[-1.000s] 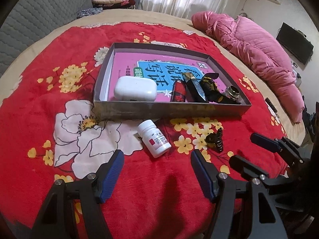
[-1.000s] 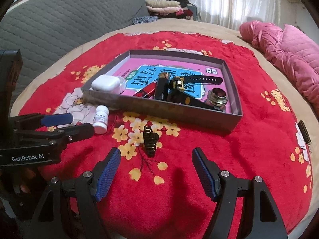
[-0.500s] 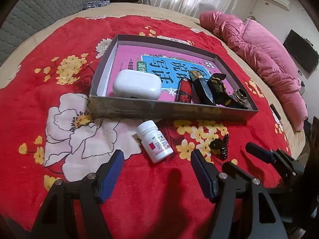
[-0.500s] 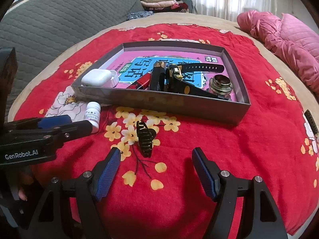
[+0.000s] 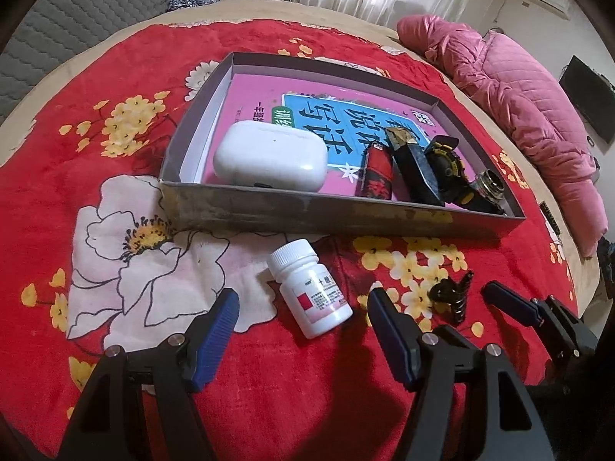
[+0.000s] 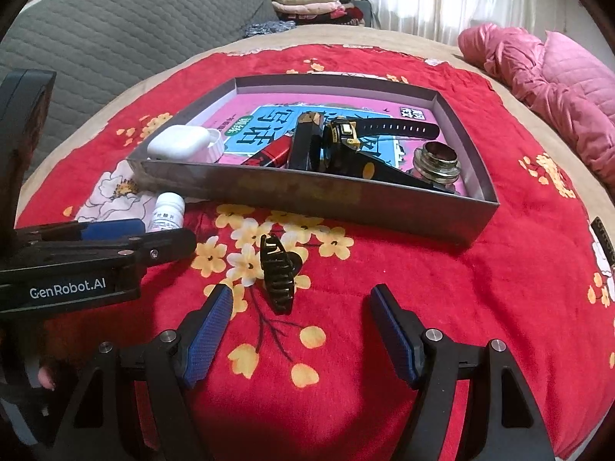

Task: Organize rigid objects
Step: 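Close the right tool on the black claw hair clip while the left tool approaches the white pill bottle, then grasp the white pill bottle with the left tool while the right tool lifts the hair clip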

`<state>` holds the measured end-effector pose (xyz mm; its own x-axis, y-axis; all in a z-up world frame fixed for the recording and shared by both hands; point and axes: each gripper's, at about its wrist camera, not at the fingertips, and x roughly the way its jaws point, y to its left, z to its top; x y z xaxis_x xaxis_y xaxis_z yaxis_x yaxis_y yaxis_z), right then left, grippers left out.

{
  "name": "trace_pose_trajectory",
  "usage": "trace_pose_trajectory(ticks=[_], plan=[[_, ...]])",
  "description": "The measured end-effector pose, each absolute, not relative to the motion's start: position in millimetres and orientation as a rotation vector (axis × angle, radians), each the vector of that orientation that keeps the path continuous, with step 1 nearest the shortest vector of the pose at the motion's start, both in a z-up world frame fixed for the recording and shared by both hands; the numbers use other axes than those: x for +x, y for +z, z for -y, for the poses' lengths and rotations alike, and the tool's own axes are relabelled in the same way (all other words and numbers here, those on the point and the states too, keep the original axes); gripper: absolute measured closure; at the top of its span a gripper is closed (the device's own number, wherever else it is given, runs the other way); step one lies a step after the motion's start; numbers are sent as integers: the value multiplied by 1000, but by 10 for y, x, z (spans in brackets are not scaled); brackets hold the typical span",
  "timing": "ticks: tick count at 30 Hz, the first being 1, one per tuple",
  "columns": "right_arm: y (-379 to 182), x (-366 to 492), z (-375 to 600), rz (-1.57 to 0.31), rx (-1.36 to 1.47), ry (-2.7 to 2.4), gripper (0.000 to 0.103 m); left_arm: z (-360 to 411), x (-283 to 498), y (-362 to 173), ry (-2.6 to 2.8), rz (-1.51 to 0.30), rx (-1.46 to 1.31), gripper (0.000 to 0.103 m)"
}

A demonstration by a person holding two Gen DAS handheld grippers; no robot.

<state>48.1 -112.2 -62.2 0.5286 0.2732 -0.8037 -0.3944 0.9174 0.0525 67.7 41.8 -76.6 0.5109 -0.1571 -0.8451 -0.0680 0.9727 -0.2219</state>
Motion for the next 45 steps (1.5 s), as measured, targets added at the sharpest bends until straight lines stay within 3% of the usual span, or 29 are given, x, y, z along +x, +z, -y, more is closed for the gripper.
trace_pose_trajectory(ticks=[12, 17, 21, 26, 33, 45], plan=[[-720, 539, 983, -901, -213, 404, 29, -434, 745, -827, -44, -1043, -237, 34], [-732, 592, 1021, -901, -185, 402, 48, -403, 764, -854, -40, -1057, -215, 34], [-737, 613, 1042, -897, -180, 401, 55, -393, 770, -864, -37, -1059, -221, 34], [-726, 611, 1062, -895, -176, 404, 79, -447, 780, -871, -46, -1063, -252, 34], [-734, 608, 1079, -898, -165, 408, 81, -446, 841, -835, -20, -1097, -270, 34], [-748, 608, 1082, -895, -165, 415, 81, -515, 841, -825, -10, -1093, -313, 62]])
